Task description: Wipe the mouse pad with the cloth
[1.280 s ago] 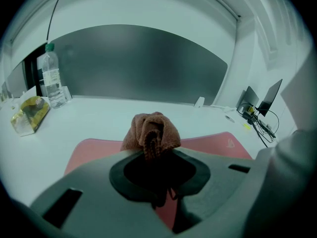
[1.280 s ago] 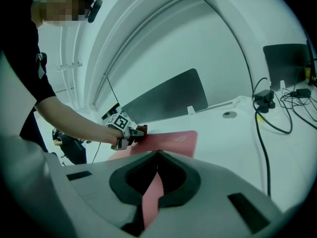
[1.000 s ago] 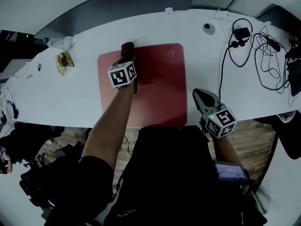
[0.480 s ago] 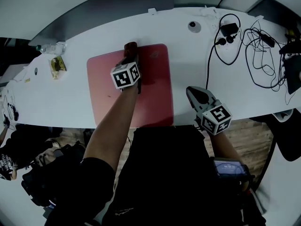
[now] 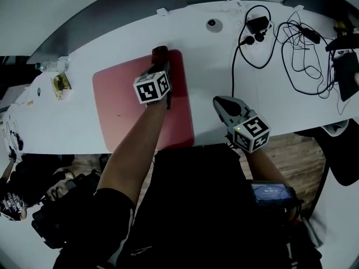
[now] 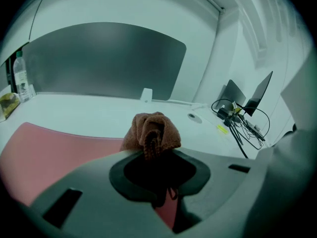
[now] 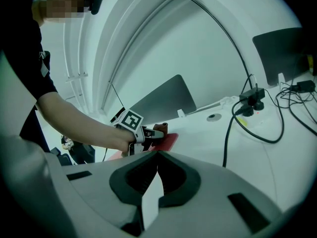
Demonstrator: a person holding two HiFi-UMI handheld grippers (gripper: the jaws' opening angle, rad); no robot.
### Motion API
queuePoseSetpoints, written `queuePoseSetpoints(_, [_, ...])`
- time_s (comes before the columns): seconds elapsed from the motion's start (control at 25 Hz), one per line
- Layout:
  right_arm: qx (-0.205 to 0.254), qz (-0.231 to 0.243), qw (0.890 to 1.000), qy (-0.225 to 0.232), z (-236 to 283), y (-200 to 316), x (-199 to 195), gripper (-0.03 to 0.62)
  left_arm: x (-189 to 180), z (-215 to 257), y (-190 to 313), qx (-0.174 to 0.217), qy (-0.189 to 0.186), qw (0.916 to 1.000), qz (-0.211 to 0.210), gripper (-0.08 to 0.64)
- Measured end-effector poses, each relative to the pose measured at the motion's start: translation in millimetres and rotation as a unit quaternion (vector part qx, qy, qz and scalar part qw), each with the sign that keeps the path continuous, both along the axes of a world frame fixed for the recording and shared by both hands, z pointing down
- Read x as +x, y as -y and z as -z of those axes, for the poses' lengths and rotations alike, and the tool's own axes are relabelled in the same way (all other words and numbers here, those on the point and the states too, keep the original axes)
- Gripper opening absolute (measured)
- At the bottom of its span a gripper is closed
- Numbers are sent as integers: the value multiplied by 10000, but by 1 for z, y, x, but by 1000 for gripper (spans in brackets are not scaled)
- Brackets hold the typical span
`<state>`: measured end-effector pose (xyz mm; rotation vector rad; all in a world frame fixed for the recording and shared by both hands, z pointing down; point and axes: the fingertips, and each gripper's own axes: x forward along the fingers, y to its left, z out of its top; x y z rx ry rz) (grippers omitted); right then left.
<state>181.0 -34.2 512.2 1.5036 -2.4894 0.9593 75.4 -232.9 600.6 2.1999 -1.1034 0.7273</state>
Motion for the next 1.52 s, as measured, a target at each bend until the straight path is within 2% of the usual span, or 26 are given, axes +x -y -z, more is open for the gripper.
queuePoseSetpoints(0.28, [88,-49,9999,112,1,-2,10,25,36,9,-11,141,-45,9993,-334,74])
queuePoseSetpoints(0.4, [90,-72,9999,30,2,-7,14,25,51,7,-21,69,-140,9986,-508,74])
queuePoseSetpoints(0.64, [93,-207,9997,-16,2,-15,20,26,71,7,-40,-249,-781,9930,-846,74])
queuePoseSetpoints(0.8, [138,-286,9995,-68,3,-18,21,25,76,23,-58,-195,-1152,9870,-1107,74])
queuePoseSetpoints(1.16, [287,-411,9985,-229,10,-21,7,25,57,68,-92,132,-1601,9771,-1392,74])
queuePoseSetpoints(1.52, [537,-322,9972,-420,27,-25,-31,25,-11,111,-115,528,-1849,9727,-1303,74])
